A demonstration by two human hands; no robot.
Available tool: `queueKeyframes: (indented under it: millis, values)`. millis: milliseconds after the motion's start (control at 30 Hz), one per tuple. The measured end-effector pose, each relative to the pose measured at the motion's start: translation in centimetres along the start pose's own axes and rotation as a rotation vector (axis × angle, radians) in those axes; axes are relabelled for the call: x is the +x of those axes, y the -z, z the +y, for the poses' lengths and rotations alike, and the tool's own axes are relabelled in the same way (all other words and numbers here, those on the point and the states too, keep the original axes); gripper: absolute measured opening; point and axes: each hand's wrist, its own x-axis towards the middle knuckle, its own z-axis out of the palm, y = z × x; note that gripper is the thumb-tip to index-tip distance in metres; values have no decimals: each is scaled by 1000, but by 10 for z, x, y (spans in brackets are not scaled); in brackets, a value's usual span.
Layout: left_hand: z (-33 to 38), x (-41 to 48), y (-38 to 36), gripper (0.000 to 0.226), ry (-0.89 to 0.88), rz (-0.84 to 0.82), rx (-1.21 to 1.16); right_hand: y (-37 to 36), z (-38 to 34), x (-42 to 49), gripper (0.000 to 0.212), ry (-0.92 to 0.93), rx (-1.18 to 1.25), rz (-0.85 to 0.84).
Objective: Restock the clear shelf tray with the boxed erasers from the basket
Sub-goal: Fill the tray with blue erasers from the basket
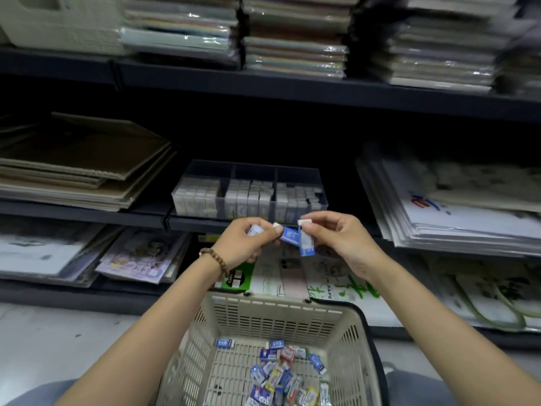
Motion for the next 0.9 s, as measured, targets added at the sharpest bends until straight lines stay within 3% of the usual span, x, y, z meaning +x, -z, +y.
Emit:
queueKeyframes:
  millis: [233,333,467,633,733,833,900]
  values:
    - [18,28,-19,43,40,-121,50,10,3,7,8,-125,52,-97]
    - [13,33,-25,36,8,-194,2,20,6,10,11,-138,103,-26]
    - [5,40,-33,14,-47,-167,47,31,13,14,27,-134,91,18]
    - [8,55,-33,29,-112,-238,206,43,10,26,36,-63,-87,-120]
    - [9,66,-32,41,-103,-176,250,54,2,42,29,-69,-189,-185]
    - [9,79,-31,29,-114,-37,168,69,-11,64,25,-18,-239,-133]
    - [10,89,-28,19,-189,80,254,83,-22,78,24,26,-242,-83]
